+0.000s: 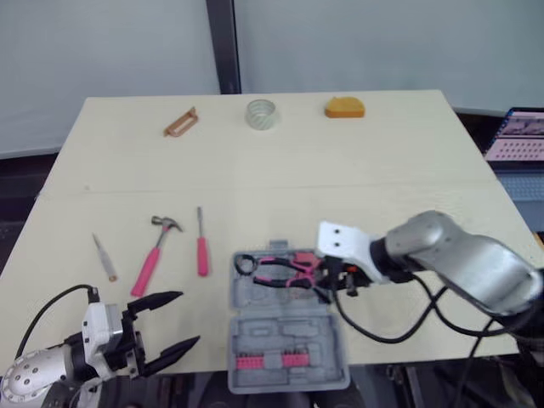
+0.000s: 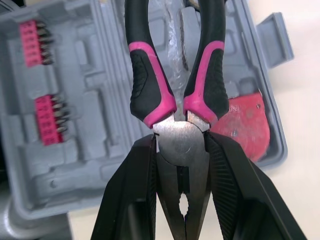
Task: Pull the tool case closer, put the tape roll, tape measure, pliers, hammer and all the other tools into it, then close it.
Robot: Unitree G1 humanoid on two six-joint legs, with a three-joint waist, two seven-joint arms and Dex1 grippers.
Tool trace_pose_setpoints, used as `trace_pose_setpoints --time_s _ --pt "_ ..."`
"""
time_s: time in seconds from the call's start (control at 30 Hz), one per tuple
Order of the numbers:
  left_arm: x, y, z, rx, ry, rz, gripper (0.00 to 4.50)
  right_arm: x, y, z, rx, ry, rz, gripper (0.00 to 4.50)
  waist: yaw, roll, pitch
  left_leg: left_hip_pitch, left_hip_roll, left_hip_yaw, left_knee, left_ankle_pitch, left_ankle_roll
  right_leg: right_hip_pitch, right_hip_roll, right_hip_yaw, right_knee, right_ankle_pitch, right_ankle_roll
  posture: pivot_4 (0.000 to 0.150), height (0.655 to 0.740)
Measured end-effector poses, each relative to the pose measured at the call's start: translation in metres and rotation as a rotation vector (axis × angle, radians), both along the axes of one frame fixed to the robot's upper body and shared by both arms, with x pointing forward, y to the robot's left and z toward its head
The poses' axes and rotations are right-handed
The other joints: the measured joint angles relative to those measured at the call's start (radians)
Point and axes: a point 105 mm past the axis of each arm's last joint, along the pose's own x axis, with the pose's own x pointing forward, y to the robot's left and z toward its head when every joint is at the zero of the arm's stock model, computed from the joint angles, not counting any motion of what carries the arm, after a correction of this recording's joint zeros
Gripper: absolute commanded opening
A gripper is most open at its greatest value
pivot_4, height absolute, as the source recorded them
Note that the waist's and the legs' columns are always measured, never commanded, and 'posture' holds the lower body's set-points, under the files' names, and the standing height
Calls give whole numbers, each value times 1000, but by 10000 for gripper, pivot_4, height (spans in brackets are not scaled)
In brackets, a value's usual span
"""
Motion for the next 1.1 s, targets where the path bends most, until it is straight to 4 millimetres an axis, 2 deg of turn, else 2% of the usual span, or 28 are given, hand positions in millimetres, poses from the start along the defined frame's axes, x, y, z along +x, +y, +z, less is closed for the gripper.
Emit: trace_pose_setpoints --time_s 0.37,0.67,1.1 --pt "0 2 -5 14 2 11 45000 5 30 -17 -71 -34 127 9469 -15 -1 0 -3 1 3 1 0 0 -7 0 0 4 0 0 1500 7400" --pt "0 -1 -6 11 2 8 45000 9 36 -31 -86 -30 154 9469 -24 -1 0 -3 1 4 1 0 0 -8 0 0 6 0 0 1500 7400" --pt "1 -5 -6 6 12 22 45000 12 46 -41 -69 -23 179 9469 -24 -1 0 -3 2 5 1 0 0 -9 -1 0 6 0 0 1500 7400"
